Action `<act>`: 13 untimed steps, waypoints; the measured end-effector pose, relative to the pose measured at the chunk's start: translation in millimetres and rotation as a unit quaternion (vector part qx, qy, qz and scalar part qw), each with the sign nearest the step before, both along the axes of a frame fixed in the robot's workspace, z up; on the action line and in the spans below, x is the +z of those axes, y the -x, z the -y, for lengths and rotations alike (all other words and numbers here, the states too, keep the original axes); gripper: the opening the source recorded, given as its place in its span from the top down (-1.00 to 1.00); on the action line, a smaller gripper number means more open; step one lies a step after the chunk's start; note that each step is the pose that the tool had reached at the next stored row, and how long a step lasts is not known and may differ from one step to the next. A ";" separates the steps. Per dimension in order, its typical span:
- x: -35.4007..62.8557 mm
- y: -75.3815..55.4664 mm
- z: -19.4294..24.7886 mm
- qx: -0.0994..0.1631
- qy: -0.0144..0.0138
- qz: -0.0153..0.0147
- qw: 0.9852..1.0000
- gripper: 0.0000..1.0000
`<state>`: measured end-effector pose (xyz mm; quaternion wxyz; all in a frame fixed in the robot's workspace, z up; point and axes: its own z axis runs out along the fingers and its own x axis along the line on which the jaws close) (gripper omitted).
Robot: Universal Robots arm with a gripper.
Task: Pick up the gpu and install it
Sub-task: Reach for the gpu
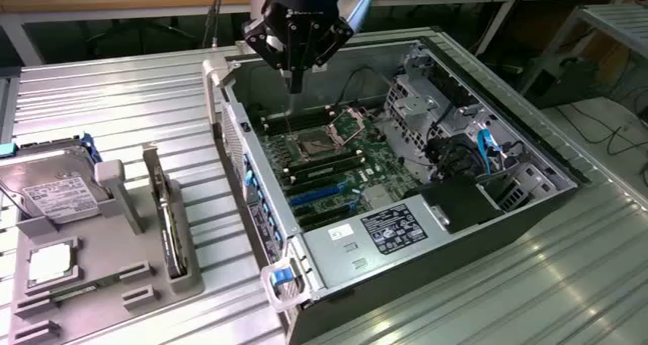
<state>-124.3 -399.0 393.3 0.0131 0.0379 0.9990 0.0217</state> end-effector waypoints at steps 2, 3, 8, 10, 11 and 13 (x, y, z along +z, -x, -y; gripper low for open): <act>0.0 8.0 0.0 0.000 0.000 0.000 1.000 0.79; -0.1 9.8 0.0 0.000 0.000 0.000 1.000 0.79; 0.0 17.2 0.0 0.000 0.000 0.000 1.000 0.79; -0.1 19.4 0.0 0.000 0.000 0.000 1.000 0.79; 0.0 20.6 0.0 0.000 0.000 0.000 1.000 0.79; 0.0 23.4 0.0 0.000 0.000 0.000 1.000 0.79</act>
